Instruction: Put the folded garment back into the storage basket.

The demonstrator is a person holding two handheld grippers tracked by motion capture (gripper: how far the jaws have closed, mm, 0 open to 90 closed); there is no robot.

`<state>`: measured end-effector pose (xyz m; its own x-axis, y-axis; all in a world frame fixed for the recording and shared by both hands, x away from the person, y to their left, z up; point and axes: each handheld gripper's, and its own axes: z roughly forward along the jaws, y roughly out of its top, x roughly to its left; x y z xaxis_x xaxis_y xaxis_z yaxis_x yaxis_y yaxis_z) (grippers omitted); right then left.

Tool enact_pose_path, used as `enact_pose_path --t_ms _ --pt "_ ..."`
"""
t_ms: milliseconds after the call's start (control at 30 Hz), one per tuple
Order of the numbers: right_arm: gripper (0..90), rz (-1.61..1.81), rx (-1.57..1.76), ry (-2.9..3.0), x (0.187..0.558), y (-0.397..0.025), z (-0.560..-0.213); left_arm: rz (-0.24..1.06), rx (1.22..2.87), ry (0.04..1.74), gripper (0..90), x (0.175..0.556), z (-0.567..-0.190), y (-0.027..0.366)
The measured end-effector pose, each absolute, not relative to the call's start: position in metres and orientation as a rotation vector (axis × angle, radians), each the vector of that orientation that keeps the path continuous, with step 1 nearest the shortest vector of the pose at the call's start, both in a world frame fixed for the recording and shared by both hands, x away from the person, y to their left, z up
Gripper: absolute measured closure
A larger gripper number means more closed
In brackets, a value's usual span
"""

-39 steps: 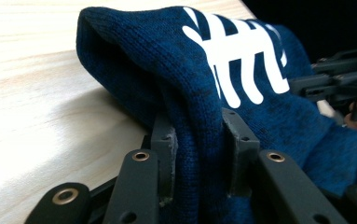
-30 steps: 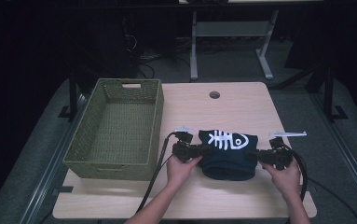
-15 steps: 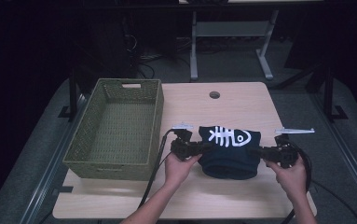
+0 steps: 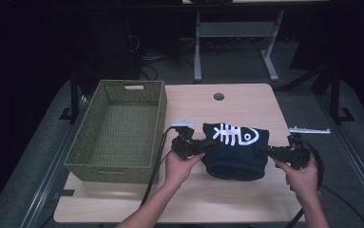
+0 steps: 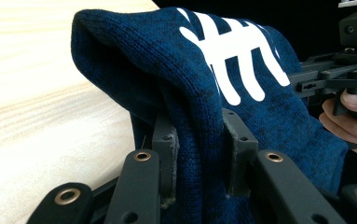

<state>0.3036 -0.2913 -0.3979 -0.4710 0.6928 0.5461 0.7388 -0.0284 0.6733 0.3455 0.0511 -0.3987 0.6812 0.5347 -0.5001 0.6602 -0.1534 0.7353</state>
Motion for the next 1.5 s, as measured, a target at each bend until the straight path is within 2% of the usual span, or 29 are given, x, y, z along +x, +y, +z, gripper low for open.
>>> enact_pose_path --t_ms 367,1500 --pt "73.0 -1.616 -1.54 -2.116 0.297 -0.292 -0.381 -0.176 1.803 0.919 70.9 0.344 -0.38 0.06" --pt "73.3 -1.719 -1.409 -2.091 0.305 -0.264 -0.337 -0.159 1.776 0.892 71.0 0.348 -0.329 0.1"
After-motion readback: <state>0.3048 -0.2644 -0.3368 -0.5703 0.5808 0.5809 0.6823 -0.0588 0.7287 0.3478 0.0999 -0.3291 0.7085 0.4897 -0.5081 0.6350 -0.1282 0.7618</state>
